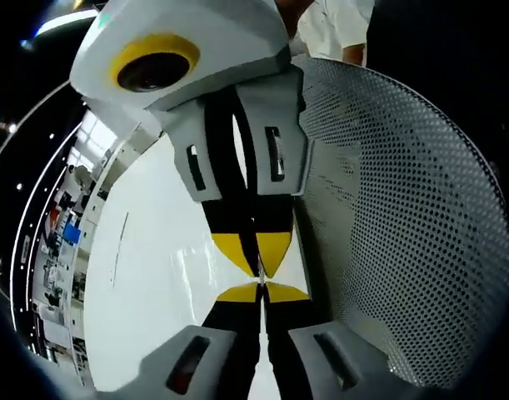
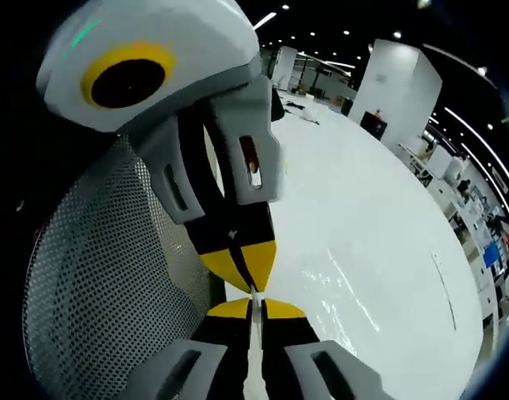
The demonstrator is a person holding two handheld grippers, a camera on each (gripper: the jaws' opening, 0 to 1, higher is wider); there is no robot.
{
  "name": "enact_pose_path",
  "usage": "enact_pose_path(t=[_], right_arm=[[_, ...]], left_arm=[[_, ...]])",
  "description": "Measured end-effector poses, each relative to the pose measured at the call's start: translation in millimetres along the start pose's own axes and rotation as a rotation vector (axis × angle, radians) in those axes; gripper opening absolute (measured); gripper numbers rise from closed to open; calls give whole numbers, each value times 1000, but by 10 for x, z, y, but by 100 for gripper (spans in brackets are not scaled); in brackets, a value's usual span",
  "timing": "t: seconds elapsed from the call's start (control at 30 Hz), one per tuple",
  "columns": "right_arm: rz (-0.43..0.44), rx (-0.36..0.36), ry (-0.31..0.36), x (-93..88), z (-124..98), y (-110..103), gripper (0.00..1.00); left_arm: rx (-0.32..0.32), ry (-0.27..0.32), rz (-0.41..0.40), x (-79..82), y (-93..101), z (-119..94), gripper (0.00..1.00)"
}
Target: Open the resealable bag by pulling the two sides of the seal apart until the entire bag opening is separated and visibly accessible.
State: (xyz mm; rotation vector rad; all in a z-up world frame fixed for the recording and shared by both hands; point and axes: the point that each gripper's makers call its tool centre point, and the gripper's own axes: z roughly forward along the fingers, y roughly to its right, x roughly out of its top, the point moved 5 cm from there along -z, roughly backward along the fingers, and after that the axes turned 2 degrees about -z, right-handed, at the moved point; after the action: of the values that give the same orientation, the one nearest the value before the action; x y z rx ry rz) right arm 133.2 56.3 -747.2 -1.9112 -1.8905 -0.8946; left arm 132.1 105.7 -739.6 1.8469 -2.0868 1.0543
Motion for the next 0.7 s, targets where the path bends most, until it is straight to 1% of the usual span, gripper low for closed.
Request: enact_pose_path(t=[0.1,0.17,0.37,0.5,0.7], right_arm=[[-12,6,-3,-1,6,-14,0],[-57,2,-6,10,7,-20,0],[-88,-10,-26,-11,25,-12,1],[-86,-10,-37,-34,31,0,1],[-62,-8,-29,-43,7,-13,0]], left_arm=[[-13,2,-5,-2,20,-3,0],[-15,-1,15,4,25,-12,0],[-17,11,26,12,1,-31,0],[-19,9,32,10,-3,-33,0],[-17,20,6,13,3,-36,0]])
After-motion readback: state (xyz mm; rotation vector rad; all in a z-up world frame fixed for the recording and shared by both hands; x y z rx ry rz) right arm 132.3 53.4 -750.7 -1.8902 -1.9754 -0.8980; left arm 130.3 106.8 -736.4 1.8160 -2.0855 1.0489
